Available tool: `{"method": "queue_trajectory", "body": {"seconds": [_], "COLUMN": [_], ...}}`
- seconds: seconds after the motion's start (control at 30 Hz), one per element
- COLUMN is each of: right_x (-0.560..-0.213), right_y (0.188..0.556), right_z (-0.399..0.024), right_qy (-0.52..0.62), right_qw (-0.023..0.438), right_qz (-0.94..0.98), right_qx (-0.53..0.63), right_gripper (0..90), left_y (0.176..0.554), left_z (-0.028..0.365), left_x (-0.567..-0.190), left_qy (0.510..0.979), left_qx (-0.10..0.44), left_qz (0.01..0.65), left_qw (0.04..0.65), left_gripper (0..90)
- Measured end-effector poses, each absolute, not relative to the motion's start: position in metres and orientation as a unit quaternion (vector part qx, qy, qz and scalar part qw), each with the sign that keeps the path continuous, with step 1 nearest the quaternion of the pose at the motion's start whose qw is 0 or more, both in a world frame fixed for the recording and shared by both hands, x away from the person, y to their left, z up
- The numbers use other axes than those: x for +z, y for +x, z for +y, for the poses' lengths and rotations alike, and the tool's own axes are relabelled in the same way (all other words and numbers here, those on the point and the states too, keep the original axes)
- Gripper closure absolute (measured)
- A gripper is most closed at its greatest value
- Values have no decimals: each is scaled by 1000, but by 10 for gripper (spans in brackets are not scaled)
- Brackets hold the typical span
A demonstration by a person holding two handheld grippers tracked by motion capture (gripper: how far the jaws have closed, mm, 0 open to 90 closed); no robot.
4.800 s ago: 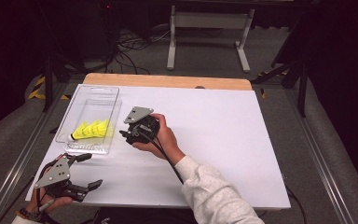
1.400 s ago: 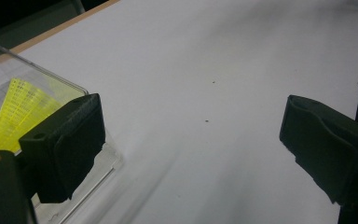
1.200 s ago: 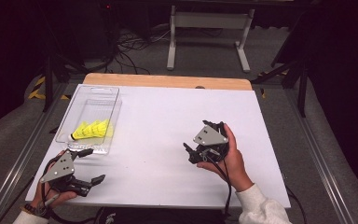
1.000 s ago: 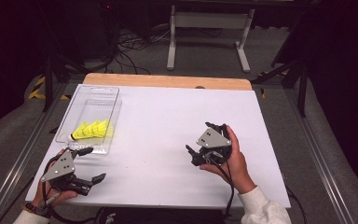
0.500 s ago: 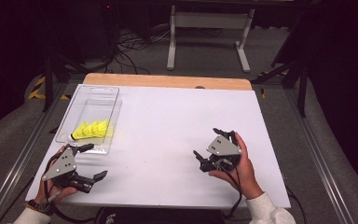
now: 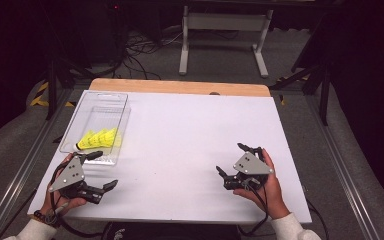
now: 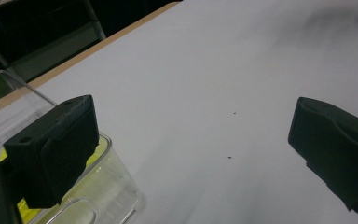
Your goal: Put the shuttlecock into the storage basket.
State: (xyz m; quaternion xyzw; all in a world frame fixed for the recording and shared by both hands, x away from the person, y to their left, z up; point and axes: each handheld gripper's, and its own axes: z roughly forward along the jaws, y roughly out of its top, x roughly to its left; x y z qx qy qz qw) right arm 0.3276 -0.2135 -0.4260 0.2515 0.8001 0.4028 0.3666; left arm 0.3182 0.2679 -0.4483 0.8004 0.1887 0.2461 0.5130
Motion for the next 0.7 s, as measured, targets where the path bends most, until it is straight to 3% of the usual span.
{"method": "queue_trajectory", "body": {"seconds": [0.7], "right_x": [-457], "right_y": [310], "right_z": [-238], "right_qy": [274], "right_qw": [352], "right_qz": [797], "right_qx": [408], "right_gripper": [55], "left_y": [317], "left_z": [260], "left_x": [-451], "left_qy": [798], "left_qx": [242], "left_qz": [188], "left_qw": [519], "left_gripper": [24]}}
